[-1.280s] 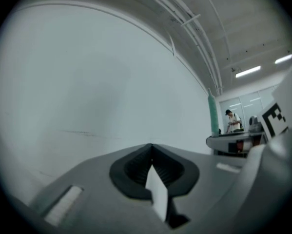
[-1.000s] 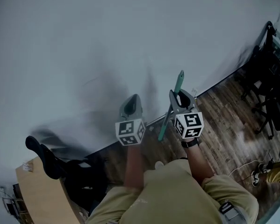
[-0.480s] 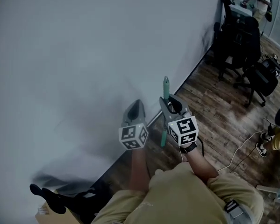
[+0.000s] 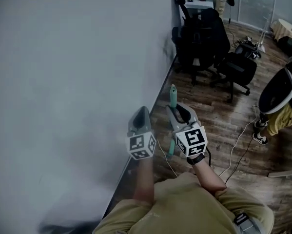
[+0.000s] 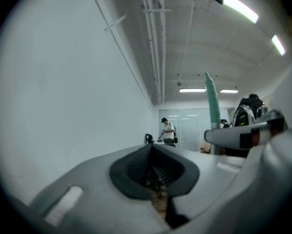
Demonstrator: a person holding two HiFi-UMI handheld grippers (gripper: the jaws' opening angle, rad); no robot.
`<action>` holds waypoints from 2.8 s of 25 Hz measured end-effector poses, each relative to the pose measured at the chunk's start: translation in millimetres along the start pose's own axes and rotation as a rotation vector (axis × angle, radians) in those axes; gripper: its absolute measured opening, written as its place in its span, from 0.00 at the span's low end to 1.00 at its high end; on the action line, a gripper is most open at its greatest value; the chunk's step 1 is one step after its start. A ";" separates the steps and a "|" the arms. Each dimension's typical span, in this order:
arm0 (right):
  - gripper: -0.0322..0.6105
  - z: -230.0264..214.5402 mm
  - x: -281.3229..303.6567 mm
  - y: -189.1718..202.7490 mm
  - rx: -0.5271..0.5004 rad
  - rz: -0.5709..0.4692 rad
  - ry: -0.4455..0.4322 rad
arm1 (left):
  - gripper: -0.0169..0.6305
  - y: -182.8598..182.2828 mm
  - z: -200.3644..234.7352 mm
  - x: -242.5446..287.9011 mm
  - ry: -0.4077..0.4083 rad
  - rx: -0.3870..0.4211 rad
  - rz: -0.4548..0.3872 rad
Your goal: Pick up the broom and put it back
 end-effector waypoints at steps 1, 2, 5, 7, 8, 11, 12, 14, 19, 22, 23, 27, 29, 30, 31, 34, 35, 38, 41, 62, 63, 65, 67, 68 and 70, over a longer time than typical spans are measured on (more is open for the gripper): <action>0.20 -18.9 -7.9 2.5 0.001 0.003 0.034 | 0.03 0.6 -18.8 11.8 0.014 0.030 -0.023; 0.20 -37.7 -14.3 6.5 0.004 0.008 0.068 | 0.03 2.7 -37.3 24.8 0.047 0.050 -0.036; 0.20 -90.5 -29.6 22.4 0.023 0.023 0.177 | 0.03 16.3 -84.6 64.1 0.188 0.058 -0.028; 0.20 -119.0 -39.5 30.9 0.038 0.032 0.243 | 0.03 27.0 -106.2 83.8 0.248 0.055 -0.003; 0.20 -131.8 -42.7 34.7 0.042 0.039 0.271 | 0.03 32.3 -114.3 93.7 0.271 0.052 0.012; 0.21 -167.6 -41.1 49.3 0.041 0.068 0.340 | 0.03 50.8 -128.4 133.1 0.329 0.034 0.052; 0.21 -178.1 -37.8 54.3 0.038 0.078 0.360 | 0.03 56.4 -130.4 148.4 0.345 0.023 0.061; 0.21 -199.8 -26.5 60.8 0.032 0.093 0.396 | 0.03 63.1 -132.4 182.0 0.373 -0.002 0.071; 0.21 -258.0 19.5 58.5 0.026 0.123 0.461 | 0.03 52.9 -134.1 269.0 0.438 -0.029 0.083; 0.21 -283.9 59.2 55.2 0.028 0.140 0.487 | 0.03 40.7 -120.2 319.3 0.458 -0.052 0.099; 0.21 -291.6 74.2 55.8 0.029 0.147 0.491 | 0.03 39.1 -113.8 335.2 0.461 -0.061 0.107; 0.20 -311.6 132.2 64.6 0.026 0.169 0.496 | 0.03 42.9 -83.4 391.4 0.463 -0.083 0.137; 0.20 -318.2 157.7 74.2 0.008 0.192 0.484 | 0.03 49.8 -69.1 418.2 0.450 -0.100 0.154; 0.19 -322.2 167.9 80.0 0.007 0.201 0.474 | 0.03 54.6 -64.2 430.4 0.443 -0.107 0.165; 0.19 -326.7 176.5 85.4 0.013 0.207 0.464 | 0.03 59.2 -61.0 441.3 0.438 -0.110 0.176; 0.19 -346.5 200.3 97.2 0.033 0.200 0.437 | 0.03 67.1 -56.7 470.2 0.424 -0.106 0.183; 0.19 -356.4 208.7 101.1 0.036 0.192 0.428 | 0.03 69.4 -57.0 480.5 0.420 -0.101 0.177; 0.19 -391.5 236.8 119.3 0.040 0.182 0.393 | 0.03 83.5 -57.9 517.6 0.395 -0.084 0.169; 0.19 -427.3 267.8 136.4 0.043 0.200 0.328 | 0.03 90.8 -53.5 560.6 0.314 -0.096 0.169; 0.19 -561.7 347.6 411.7 0.138 0.724 0.030 | 0.03 237.9 -66.6 727.3 0.137 -0.112 0.432; 0.19 -564.9 349.6 427.5 0.150 0.751 0.037 | 0.03 248.1 -64.7 733.4 0.142 -0.120 0.444; 0.19 -571.2 354.8 457.9 0.183 0.804 0.061 | 0.03 269.9 -59.3 744.3 0.153 -0.128 0.471; 0.19 -578.6 360.5 485.6 0.204 0.845 0.090 | 0.03 292.4 -53.2 752.5 0.169 -0.133 0.500; 0.19 -582.5 363.4 498.3 0.209 0.860 0.105 | 0.03 303.5 -49.9 755.5 0.177 -0.137 0.514; 0.19 -590.4 371.1 521.7 0.218 0.881 0.138 | 0.03 324.4 -42.0 761.7 0.190 -0.143 0.538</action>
Point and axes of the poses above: the fingertips, and each gripper's own axes: x forward along the fingers, z to its left, y out of its underside, the point moved 5 cm from there along -x, backward along the fingers, and after that the axes turned 8 degrees about -x, right-handed, at the moved point
